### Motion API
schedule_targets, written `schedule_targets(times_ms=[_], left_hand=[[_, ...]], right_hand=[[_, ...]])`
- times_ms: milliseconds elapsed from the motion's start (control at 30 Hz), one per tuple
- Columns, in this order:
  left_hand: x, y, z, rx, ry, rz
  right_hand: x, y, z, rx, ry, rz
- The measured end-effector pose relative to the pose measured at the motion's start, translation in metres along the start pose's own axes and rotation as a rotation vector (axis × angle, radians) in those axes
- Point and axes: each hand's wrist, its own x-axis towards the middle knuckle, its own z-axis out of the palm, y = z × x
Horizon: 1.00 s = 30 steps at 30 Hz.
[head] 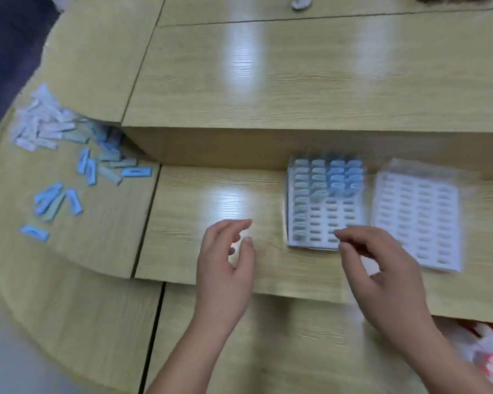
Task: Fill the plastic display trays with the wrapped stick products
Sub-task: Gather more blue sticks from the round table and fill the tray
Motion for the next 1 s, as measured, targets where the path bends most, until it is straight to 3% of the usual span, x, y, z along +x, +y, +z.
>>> schedule_targets(times_ms=[233,567,733,1000], left_hand=[[-0.108,-0.017,-0.092,-0.183,0.196,-0.372],[-0.198,-0.066,-0.241,-0.336,0.529,-0.48],[-0.225,-0.123,-0.33,-0.383,0.56,-0.543],[-0.208,-0.177,-0.459,-0.324,0.41,-0.506]], right_hand=[[-0.07,-0.082,0.049,0.263,-0.31,0.07],[-0.129,-0.192,0.14,0.344,-0.622,0.083],[-0.168,-0.245,0.217,0.301,-0.592,0.088],[-0.197,-0.32,0.314,0.271,-0.49,0.187]])
